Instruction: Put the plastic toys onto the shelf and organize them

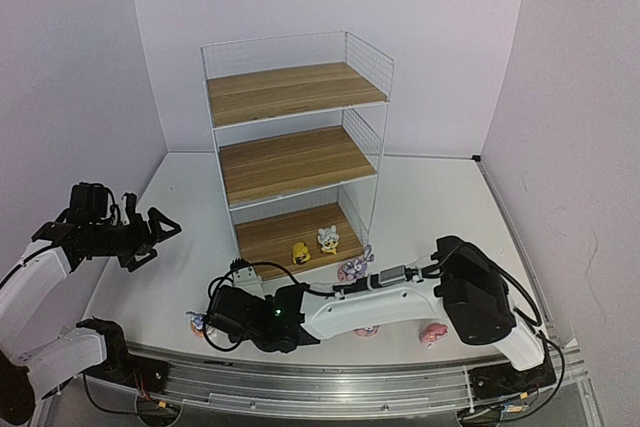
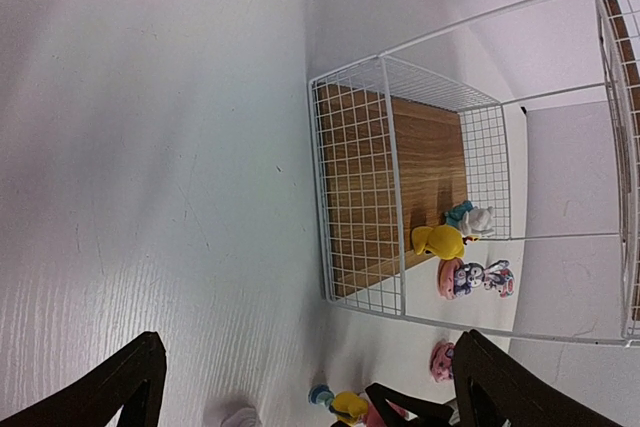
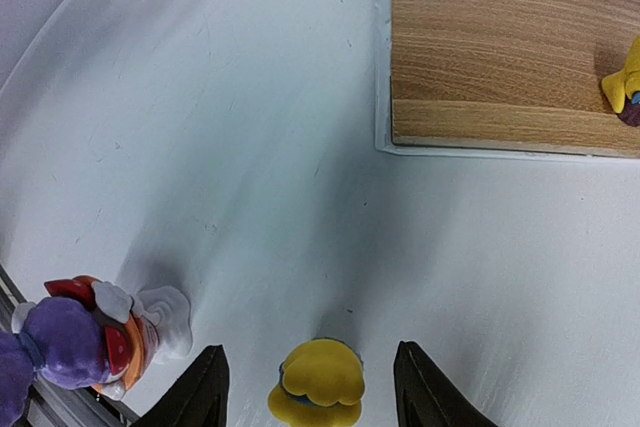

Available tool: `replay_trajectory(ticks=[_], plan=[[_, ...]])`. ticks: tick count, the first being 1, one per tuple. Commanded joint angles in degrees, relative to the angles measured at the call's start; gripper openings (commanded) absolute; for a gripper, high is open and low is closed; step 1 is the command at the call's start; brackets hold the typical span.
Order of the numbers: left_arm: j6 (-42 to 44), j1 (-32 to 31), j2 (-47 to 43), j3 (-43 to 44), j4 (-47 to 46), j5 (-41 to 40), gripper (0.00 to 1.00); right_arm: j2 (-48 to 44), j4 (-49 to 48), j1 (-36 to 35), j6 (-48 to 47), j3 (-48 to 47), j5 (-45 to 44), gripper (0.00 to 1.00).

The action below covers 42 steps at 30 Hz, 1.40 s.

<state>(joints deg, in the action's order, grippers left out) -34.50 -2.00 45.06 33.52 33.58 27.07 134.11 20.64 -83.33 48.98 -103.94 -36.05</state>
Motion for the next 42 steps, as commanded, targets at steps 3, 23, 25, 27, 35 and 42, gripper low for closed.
replay_trajectory(ticks=[3,23,25,27,35,42], plan=[[0.91,-0.29,0.2,1.99,-0.11,1.12,1.0,1.88,1.61,-0.51,1.3,-3.1,-0.2,0.49],[0.77,-0.29,-1.0,2.17,0.66,0.88,1.0,2.9,4.14,-0.92,0.92,-5.41,-1.26,0.2],[0.75,-0.29,-1.23,2.25,0.7,0.88,1.0,2.37,4.14,-1.1,-0.34,-5.7,-1.56,0.18],[0.76,-0.29,-1.49,2.25,0.61,0.91,1.0,1.58,4.14,-1.26,-2.22,-6.48,-1.12,0.16],[0.66,-0.29,-2.0,2.36,-1.0,2.27,1.0,-6.48,2.89,-0.95,-12.02,-4.66,0.99,0.14],[0.28,-0.28,-0.24,2.83,-5.73,3.04,1.0,-16.29,-0.31,2.56,-15.58,7.38,6.11,0.11]])
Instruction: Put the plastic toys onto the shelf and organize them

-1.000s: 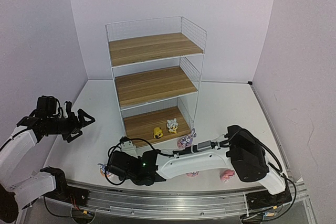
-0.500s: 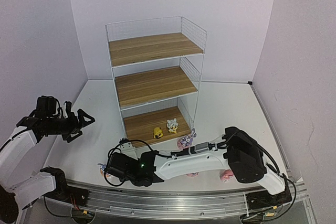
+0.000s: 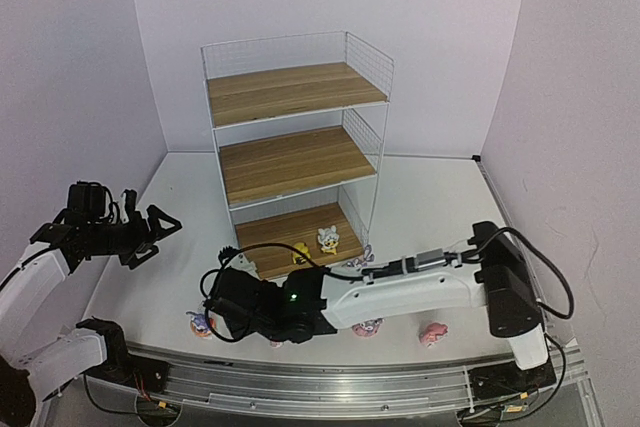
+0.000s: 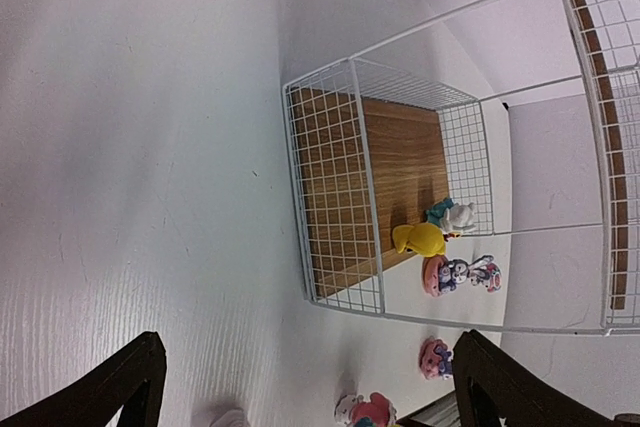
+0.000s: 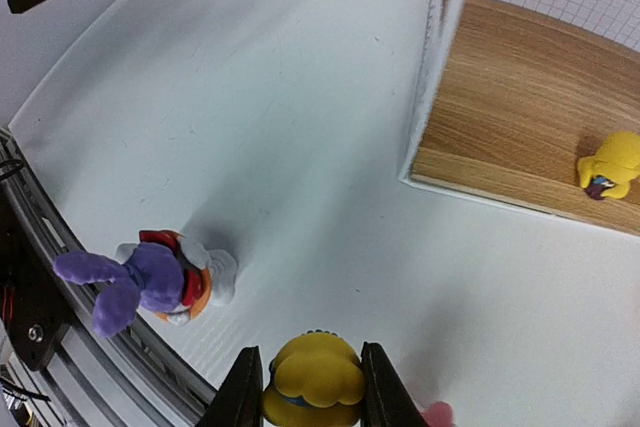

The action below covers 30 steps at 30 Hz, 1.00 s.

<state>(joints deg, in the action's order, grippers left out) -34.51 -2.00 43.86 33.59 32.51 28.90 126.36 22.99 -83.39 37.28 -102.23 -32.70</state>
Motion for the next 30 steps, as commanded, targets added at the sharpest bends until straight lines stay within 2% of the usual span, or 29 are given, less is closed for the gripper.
replay_trajectory(ticks=[1,9,13,16,30], plan=[[0.14,-0.29,1.38,2.71,-5.37,1.29,1.0,-10.02,-3.33,3.37,-4.13,7.95,3.28,0.11],[-1.87,-2.47,4.9,-1.12,-12.48,0.44,1.0,-15.0,-9.22,10.7,-6.09,19.33,9.61,0.1],[-2.2,-3.99,5.2,-2.29,-13.83,-0.64,1.0,-13.02,-9.77,12.22,-7.11,18.0,11.01,0.1],[-1.63,-4.24,4.84,-2.84,-14.31,-2.01,1.0,-10.47,-10.31,12.39,-8.81,15.95,8.63,0.1],[0.06,-4.42,2.25,-2.82,-11.7,-0.26,1.0,-3.39,-16.35,13.99,-13.08,11.21,8.56,0.1]])
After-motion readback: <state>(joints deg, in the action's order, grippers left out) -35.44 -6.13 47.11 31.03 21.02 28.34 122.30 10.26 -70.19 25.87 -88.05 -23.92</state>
